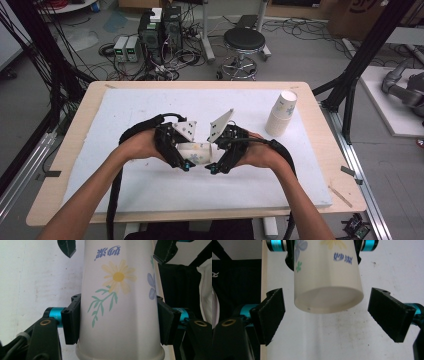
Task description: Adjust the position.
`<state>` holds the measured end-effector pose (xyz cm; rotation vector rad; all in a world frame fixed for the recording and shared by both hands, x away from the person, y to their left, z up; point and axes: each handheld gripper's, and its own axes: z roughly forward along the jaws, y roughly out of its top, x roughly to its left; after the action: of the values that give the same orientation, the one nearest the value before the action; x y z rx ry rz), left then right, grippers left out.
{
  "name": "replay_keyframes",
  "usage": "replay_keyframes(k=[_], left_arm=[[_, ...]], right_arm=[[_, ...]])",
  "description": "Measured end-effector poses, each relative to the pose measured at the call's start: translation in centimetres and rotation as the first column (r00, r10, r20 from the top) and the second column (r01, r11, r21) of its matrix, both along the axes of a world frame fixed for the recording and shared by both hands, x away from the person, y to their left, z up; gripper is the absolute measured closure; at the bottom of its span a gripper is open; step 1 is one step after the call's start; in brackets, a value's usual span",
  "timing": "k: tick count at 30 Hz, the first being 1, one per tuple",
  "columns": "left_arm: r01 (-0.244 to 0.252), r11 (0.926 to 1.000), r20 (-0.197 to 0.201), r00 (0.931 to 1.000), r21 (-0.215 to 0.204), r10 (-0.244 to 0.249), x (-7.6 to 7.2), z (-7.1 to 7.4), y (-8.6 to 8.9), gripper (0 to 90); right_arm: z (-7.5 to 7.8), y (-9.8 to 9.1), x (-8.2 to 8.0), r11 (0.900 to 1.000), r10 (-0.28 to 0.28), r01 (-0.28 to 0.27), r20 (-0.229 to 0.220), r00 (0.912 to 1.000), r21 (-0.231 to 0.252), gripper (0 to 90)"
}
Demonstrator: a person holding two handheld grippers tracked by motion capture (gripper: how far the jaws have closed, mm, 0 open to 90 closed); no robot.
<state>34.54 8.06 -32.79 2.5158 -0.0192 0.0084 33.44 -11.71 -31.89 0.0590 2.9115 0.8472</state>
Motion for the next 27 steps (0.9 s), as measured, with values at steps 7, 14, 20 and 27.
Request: replay_keyframes(k=[7,14,20,27], left_arm=[[-0.002,1.0,-0.004,1.0,-0.005,0.002,-0.02,-0.01,-0.08,33.6],[0.004,1.0,-0.001,1.0,-0.003,-0.004,-0.05,-0.04,-0.12,33.9],[0.009,0.9999,-0.005,0.9999,-0.006,-0.009,-0.02,-0.09,-0.08,32.7],[0.007,0.9983,-0.026,0.9996,-0.059,-0.008,0.15,-0.28,0.08,9.1]], right_arm=[[0.06,0.26,0.01,0.9999,0.012,-0.012,-0.007,0.9999,-0.002,30.5],[0.02,0.4,0.04,0.9997,0.023,-0.024,-0.01,0.9997,-0.003,36.7],[0.02,0.37,0.04,0.9997,0.026,-0.026,-0.011,0.9996,-0.001,37.3],[-0.03,0.26,0.15,0.9998,0.017,-0.017,-0.014,0.9997,0.0,37.3]])
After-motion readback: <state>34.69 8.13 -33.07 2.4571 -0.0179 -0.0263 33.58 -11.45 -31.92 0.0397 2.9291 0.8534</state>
